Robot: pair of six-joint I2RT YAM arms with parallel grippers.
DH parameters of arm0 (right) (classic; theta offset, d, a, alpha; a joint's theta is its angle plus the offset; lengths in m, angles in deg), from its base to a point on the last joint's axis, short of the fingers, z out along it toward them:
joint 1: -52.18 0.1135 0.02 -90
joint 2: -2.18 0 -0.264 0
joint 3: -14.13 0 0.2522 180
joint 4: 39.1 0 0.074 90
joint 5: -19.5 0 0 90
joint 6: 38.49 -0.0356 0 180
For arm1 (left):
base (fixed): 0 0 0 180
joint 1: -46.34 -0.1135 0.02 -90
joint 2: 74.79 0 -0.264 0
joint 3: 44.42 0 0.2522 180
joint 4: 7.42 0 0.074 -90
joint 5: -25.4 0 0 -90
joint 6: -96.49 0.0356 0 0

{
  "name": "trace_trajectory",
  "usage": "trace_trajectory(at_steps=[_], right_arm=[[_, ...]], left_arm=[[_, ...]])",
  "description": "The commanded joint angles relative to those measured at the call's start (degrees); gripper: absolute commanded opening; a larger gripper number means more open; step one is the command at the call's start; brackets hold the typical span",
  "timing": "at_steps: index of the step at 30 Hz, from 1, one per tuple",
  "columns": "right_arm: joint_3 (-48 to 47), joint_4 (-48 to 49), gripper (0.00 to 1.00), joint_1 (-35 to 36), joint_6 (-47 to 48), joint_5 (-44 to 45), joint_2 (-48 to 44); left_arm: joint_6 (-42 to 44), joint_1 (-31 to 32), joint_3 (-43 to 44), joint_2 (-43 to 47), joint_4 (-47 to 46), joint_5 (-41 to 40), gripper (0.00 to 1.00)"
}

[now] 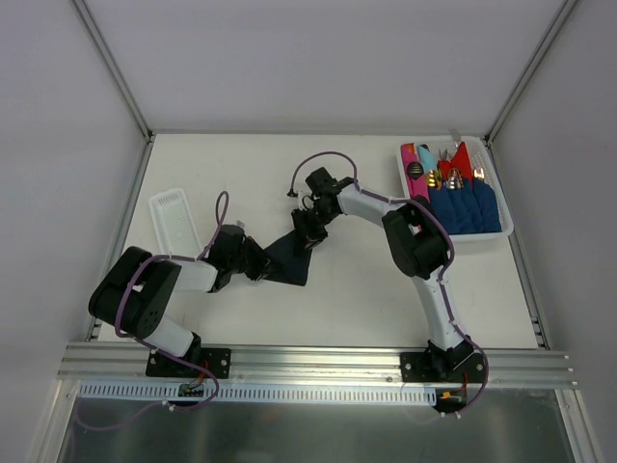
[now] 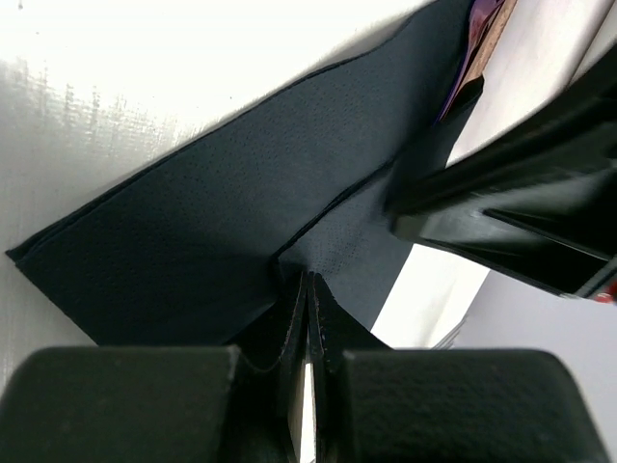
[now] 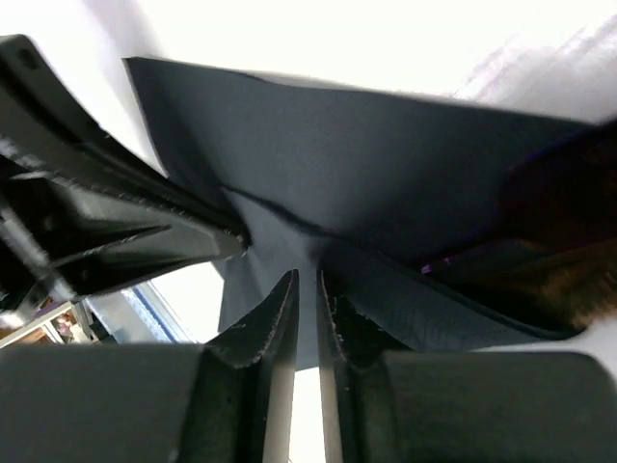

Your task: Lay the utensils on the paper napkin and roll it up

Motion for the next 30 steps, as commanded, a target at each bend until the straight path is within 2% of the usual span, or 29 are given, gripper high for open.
trace_trajectory(at_steps=[1,9,13,15,20,24,30], right_arm=[[-3.3,-1.7,0.15,0.9,1.0,3.4,0.8],[-3.1,-2.7,0.13,1.5,0.9,7.6,2.2],[-2.9,-2.8,0.12,1.5,-0.2,7.7,2.7],[-3.1,-2.8,0.12,1.6,-0.7,7.3,3.2],[-3.9,-3.1,0.11,1.6,-2.3,7.4,3.8],[-4.6,-3.5,0.11,1.4,-3.0,6.7,4.3],[-6.3,-5.2,0.11,1.3,-3.3,6.3,5.2]], left_arm=[[4.2,0.0,0.2,-0.5,6.8,-2.3,0.00],[9.4,0.0,0.6,5.3,7.4,-1.2,0.00],[11.8,0.5,0.8,15.2,7.1,-0.2,0.11],[11.9,0.6,1.9,16.1,7.3,2.2,0.14],[9.9,3.1,3.8,12.4,5.9,4.7,0.13],[7.2,4.4,3.9,7.8,1.1,5.5,0.12],[4.6,5.5,2.2,1.3,-1.1,3.8,0.06]])
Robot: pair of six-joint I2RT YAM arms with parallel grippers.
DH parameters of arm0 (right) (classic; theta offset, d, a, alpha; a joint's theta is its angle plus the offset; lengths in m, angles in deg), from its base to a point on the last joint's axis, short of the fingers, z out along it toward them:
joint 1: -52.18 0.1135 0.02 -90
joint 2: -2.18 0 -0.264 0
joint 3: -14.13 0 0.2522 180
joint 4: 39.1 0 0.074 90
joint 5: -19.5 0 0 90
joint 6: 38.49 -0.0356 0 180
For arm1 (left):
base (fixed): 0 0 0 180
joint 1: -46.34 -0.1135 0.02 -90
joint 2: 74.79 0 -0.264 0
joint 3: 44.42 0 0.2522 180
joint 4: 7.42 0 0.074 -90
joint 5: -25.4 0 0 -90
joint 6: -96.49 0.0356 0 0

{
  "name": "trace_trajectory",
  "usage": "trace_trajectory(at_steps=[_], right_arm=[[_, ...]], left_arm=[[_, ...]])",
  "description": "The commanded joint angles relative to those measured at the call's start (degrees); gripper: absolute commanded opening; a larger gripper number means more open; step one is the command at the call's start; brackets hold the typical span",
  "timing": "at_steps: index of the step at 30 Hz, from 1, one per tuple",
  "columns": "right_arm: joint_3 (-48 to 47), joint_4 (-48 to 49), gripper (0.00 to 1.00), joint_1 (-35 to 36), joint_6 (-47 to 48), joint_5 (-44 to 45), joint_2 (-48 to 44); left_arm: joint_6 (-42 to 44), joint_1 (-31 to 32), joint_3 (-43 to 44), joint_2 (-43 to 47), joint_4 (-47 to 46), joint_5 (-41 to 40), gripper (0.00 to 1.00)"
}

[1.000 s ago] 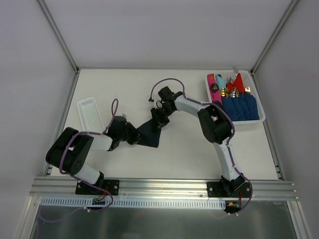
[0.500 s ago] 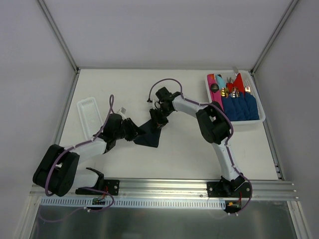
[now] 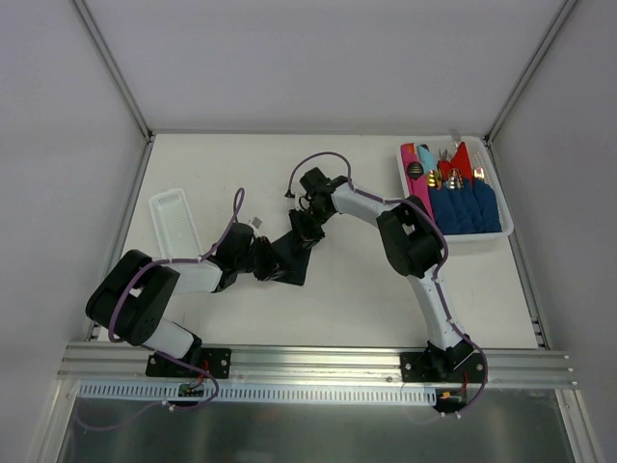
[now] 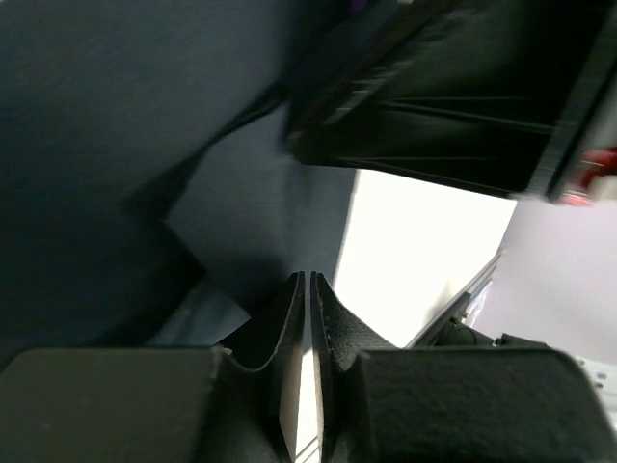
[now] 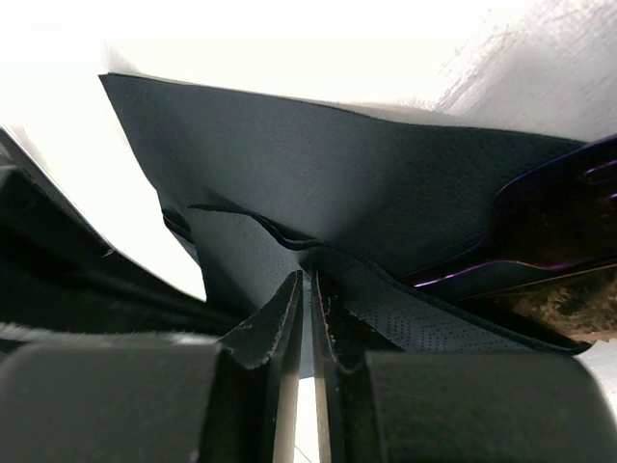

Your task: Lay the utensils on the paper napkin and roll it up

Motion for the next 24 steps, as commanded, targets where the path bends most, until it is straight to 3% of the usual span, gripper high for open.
trace_trajectory(at_steps=[1,12,24], right_arm=[[-1.9,-1.8,0.11,-0.2,0.0,2.7,1.9],[-2.6,-2.4,0.11,-2.5,-2.8,0.8,2.5],[-0.8,-4.6,0.11,-4.2,-0.7,1.7,1.4]], left_arm=[[-2.1,0.7,-0.7,-2.0,-3.1,-0.5,0.04],[-1.3,0.6,-2.5,-2.5,8.9,-5.6,0.00],[0.6,0.6,-3.4,-3.2,11.3,-4.7,0.00]])
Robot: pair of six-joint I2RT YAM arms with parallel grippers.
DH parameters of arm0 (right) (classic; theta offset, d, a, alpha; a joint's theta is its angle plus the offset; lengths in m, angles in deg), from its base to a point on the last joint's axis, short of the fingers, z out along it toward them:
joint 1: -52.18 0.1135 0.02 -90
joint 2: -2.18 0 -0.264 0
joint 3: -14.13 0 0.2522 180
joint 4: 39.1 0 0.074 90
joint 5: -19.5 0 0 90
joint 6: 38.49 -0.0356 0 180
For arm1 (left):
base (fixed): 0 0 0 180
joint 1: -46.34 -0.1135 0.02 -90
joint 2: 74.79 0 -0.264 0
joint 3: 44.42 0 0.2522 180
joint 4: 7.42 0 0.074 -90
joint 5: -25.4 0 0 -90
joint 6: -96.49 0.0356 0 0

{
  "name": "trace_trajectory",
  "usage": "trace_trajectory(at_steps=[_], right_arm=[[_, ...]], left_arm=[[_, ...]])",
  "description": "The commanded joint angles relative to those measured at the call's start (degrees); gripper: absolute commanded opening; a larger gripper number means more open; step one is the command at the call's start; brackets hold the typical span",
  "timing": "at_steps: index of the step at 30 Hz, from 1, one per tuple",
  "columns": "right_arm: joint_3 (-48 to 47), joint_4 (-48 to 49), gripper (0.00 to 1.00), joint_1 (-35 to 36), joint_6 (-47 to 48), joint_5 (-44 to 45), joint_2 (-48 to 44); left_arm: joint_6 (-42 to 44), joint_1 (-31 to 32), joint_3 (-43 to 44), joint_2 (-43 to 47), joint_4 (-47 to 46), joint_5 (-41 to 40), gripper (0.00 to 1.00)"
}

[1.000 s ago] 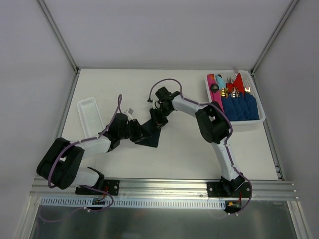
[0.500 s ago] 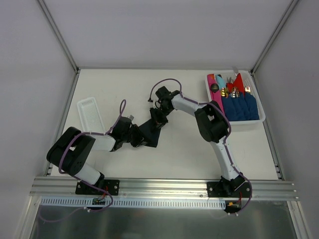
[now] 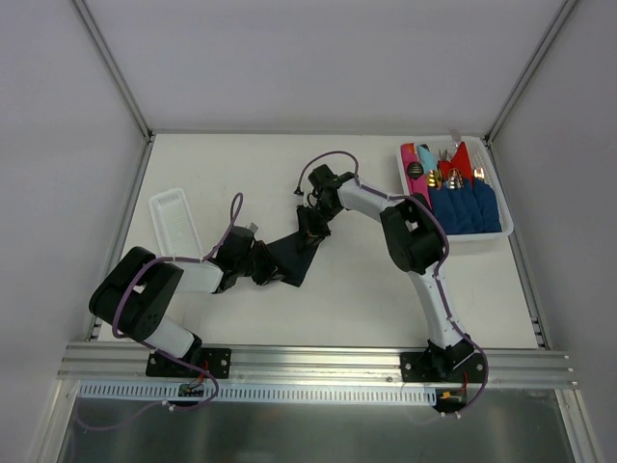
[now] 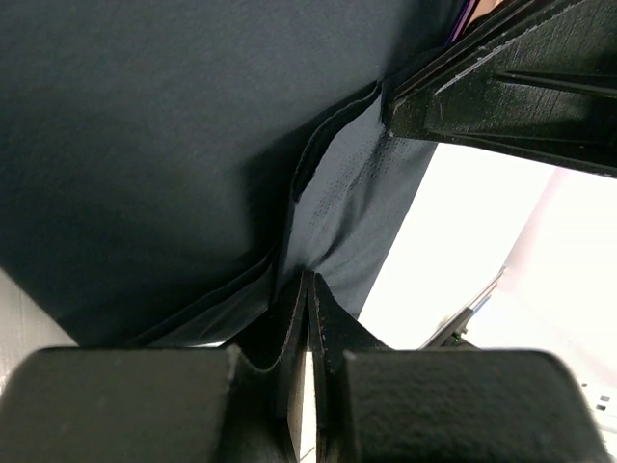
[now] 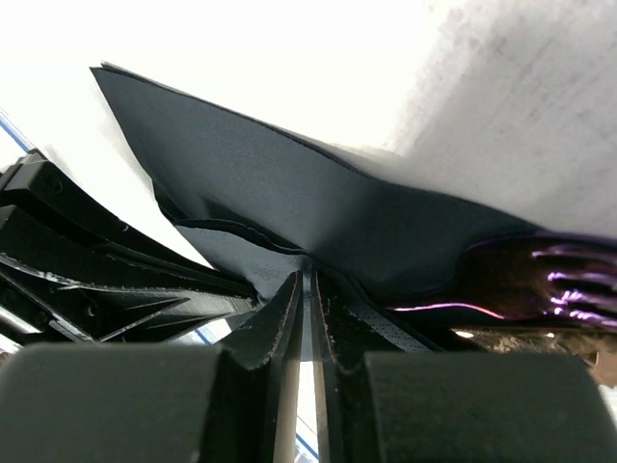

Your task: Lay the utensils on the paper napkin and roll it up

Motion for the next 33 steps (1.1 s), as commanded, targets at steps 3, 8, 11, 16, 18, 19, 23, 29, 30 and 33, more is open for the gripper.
trace_trajectory(at_steps=[3,8,11,16,18,19,23,29,30,33], right_arm=[[0.2,-3.3,0.10,-1.1,4.6,5.7,-0.3],[-0.7,-4.5,0.11,-0.3,9.6,8.1,-2.4],[-0.5,-4.4,0.12,1.4,12.4,7.8,-6.2],[1.8,-4.3,0.12,5.9,14.4,8.5,-10.7],[2.3,-4.3,0.11,6.7,14.2,8.5,-10.6],[2.6,-4.3,0.11,7.0,13.8,8.5,-10.1],[3.1,-4.4,0.11,7.2,13.3,7.9,-8.2],[2.4,-4.3,0.10,7.1,13.2,9.2,-4.9],[2.2,-4.3,0.10,6.6,13.3,9.8,-4.1],[1.4,-4.3,0.09,6.0,13.7,10.9,-3.3]], left_arm=[[3.5,0.5,-2.6,-0.9,9.3,-2.6,0.00],[4.1,0.5,-2.3,-1.2,9.4,-2.2,0.00],[4.7,0.6,-1.7,-1.8,9.5,-1.8,0.00],[5.3,0.6,-0.6,-2.4,9.7,-1.3,0.00],[5.5,0.5,-0.5,-2.4,9.9,-1.3,0.00],[5.5,0.6,-0.6,-2.3,9.9,-1.2,0.00],[5.6,0.6,-1.0,-2.0,9.9,-1.4,0.00],[5.9,0.4,-0.6,-1.9,10.3,-1.5,0.00],[5.8,0.4,-0.5,-1.9,10.4,-1.4,0.00],[5.9,0.4,-0.5,-1.6,10.8,-1.5,0.00]])
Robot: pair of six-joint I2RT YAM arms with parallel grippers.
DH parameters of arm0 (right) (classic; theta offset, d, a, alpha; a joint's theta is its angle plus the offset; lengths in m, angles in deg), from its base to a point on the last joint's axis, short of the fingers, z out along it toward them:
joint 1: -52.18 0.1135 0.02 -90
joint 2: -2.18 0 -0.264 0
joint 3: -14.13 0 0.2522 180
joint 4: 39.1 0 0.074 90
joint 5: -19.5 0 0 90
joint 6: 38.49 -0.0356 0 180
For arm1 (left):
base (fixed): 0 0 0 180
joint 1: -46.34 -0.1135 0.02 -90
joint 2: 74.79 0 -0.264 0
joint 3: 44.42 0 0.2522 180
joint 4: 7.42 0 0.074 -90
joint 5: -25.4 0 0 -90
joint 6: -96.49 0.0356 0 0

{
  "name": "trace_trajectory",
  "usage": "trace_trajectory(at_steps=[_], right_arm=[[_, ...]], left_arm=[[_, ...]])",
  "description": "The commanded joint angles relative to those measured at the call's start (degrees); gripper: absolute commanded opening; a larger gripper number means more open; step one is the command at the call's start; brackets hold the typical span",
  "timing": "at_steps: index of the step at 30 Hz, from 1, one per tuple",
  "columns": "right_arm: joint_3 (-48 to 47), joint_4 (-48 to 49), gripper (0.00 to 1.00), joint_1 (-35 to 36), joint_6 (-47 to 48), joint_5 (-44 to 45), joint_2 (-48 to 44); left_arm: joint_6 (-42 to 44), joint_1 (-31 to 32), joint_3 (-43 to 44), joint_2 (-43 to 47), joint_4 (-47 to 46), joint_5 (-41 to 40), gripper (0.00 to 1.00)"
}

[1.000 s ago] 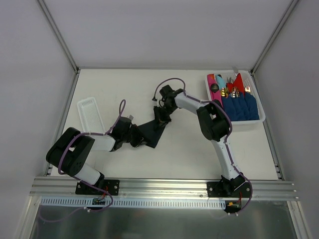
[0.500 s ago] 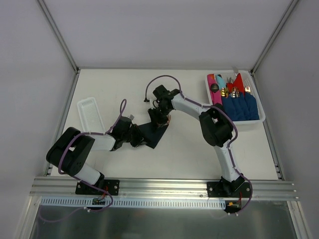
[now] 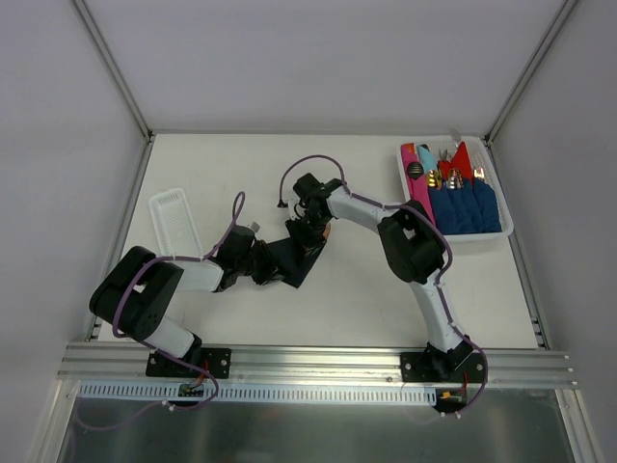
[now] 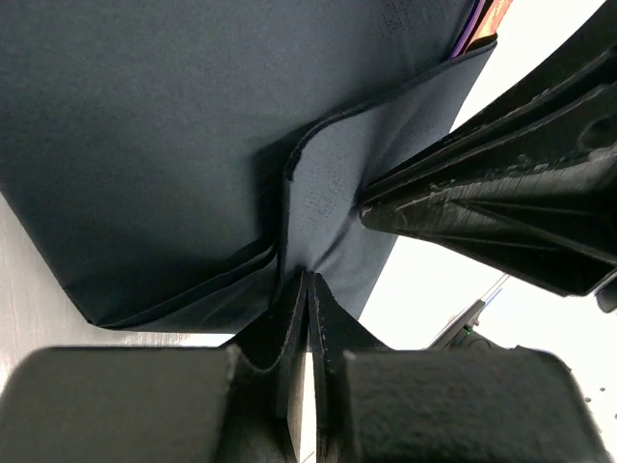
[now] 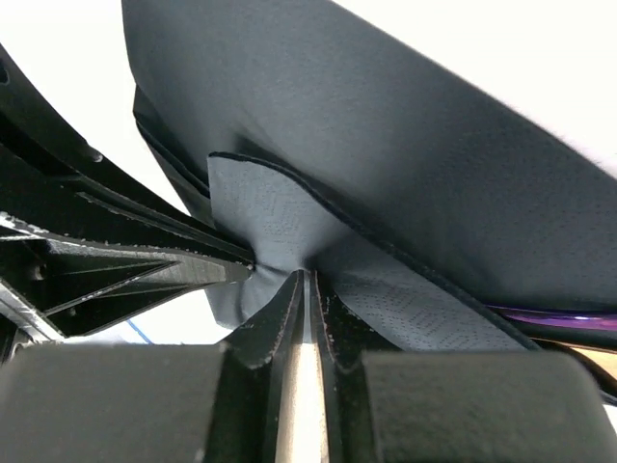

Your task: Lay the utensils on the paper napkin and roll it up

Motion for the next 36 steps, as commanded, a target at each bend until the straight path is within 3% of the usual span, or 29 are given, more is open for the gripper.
trace_trajectory(at_steps=[1,10,21,30,36], right_arm=[[-1.7,-0.8,0.09,-1.3,1.7,3.8,1.8],[-4.3,-1.3,0.09,-7.0,2.3,5.2,3.1],[-8.8,-3.3,0.10,-8.7,4.1,6.4,4.3],[-3.0,-3.2,0.18,-9.8,2.0,-2.3,-4.7],[3.0,5.7,0.29,-17.2,-7.7,-18.1,-8.5]], left_arm=[[3.4,0.4,-1.4,-1.3,9.5,-2.1,0.00],[3.2,0.3,-2.6,-0.8,9.4,-2.1,0.00],[2.9,0.1,-2.4,-1.0,9.5,-2.0,0.00],[2.9,0.1,-1.1,-2.3,9.4,-1.8,0.00],[-1.0,-0.4,-2.8,-2.6,6.5,-1.8,0.00]])
